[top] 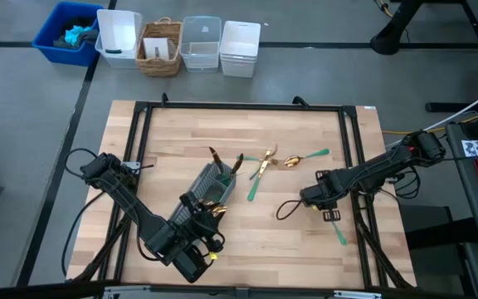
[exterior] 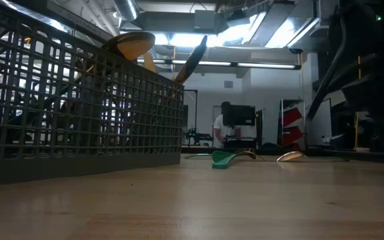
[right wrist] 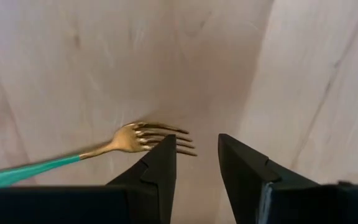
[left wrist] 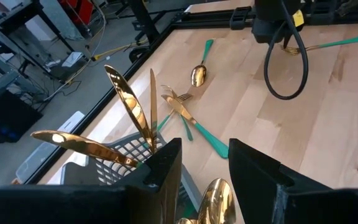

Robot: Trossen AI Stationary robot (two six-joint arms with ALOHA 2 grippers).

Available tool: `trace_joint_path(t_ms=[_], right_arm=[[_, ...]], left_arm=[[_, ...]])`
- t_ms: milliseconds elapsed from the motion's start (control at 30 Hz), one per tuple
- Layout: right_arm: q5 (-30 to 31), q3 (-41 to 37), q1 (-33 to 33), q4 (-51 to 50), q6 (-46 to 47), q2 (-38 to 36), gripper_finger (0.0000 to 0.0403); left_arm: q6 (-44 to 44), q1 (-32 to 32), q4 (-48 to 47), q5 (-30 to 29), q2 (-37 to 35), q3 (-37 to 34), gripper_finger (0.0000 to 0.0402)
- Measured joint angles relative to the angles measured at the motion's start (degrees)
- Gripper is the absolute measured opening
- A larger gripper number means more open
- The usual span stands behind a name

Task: Sort silverware
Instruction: Put the green fork into the silverware basket

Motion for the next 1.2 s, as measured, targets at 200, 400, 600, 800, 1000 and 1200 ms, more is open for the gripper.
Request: trace_joint_path(t_ms=[200, 400, 600, 800, 1000, 1200], right_arm=[[-2.8, -0.2, 0.0, 0.5, -1.0, 0.0, 0.0122], [-5.5, -3.8, 0.0, 6.4, -1.7, 0.0, 0.0122], [-6.2, -4.7, 0.0, 7.2, -1.1, 0.0, 0.0121], [-7.0, -4.7, 0.0, 6.9, -1.1, 0.0, 0.0083], [-8.5, -4.6, 0.0, 6.7, -1.0, -0.1, 0.0038], [-9.5, -4.6, 0.0, 6.8, 0.1, -0.1, 0.0020]], left_arm=[[0.2, 0.0, 0.0, 0.0, -0.1, 0.0, 0.0123], [0.3, 0.0, 0.0, 0.0, -0.1, 0.0, 0.0123], [0.9, 0.0, 1.2, 0.0, -0.1, 0.0, 0.0123], [1.3, 0.0, 1.3, 0.0, -0.1, 0.0, 0.0123], [1.4, 0.0, 1.3, 0.0, -0.1, 0.0, 0.0123], [1.4, 0.0, 1.3, 0.0, -0.1, 0.0, 0.0123]])
